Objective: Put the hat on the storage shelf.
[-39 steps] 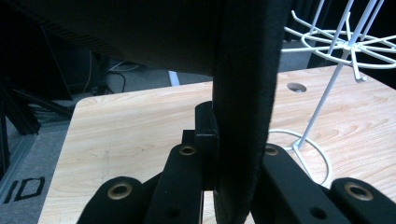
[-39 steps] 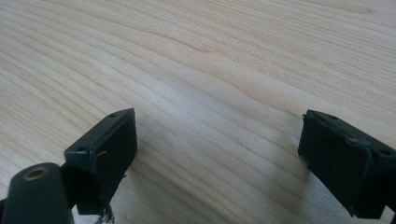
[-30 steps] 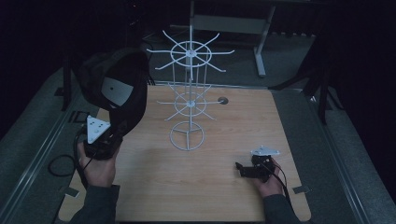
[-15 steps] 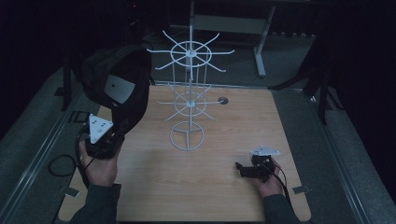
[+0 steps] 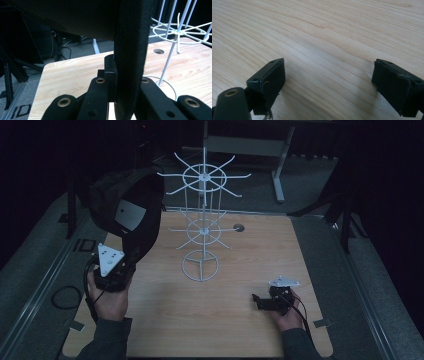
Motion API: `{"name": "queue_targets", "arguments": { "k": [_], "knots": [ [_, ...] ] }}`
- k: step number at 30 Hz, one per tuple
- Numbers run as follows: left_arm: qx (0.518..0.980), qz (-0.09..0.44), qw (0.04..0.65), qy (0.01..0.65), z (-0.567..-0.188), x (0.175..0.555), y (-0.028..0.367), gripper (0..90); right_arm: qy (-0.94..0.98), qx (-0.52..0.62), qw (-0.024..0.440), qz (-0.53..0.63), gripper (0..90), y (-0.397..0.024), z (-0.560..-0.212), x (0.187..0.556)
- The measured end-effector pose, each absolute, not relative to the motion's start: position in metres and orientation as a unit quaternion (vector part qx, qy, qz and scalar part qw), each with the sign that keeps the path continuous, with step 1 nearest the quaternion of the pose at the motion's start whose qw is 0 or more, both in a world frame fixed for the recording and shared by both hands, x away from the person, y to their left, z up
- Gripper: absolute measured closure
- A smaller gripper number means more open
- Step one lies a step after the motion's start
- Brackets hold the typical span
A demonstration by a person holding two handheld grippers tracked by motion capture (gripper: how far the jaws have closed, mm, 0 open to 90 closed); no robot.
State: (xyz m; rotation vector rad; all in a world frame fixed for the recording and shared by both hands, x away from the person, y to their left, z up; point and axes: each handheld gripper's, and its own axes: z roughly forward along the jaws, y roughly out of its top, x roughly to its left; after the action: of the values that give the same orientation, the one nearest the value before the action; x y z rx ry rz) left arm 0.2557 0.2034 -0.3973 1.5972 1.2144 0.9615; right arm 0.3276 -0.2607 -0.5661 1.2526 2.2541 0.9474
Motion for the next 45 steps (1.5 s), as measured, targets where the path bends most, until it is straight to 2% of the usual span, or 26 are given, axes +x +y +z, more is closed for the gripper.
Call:
{"name": "queue_targets", "arguments": {
  "k": [12, 45],
  "knots": [
    [0.645, 0.403, 0.432, 0.484, -0.397, 0.254, 0.196, 86.7, 0.805, 0.447, 0.195, 0.338, 11.5, -0.261, -0.566, 0.328],
    [0.646, 0.401, 0.436, 0.482, -0.407, 0.262, 0.179, 86.6, 0.804, 0.447, 0.196, 0.338, 11.5, -0.261, -0.566, 0.328]
  ]
}}
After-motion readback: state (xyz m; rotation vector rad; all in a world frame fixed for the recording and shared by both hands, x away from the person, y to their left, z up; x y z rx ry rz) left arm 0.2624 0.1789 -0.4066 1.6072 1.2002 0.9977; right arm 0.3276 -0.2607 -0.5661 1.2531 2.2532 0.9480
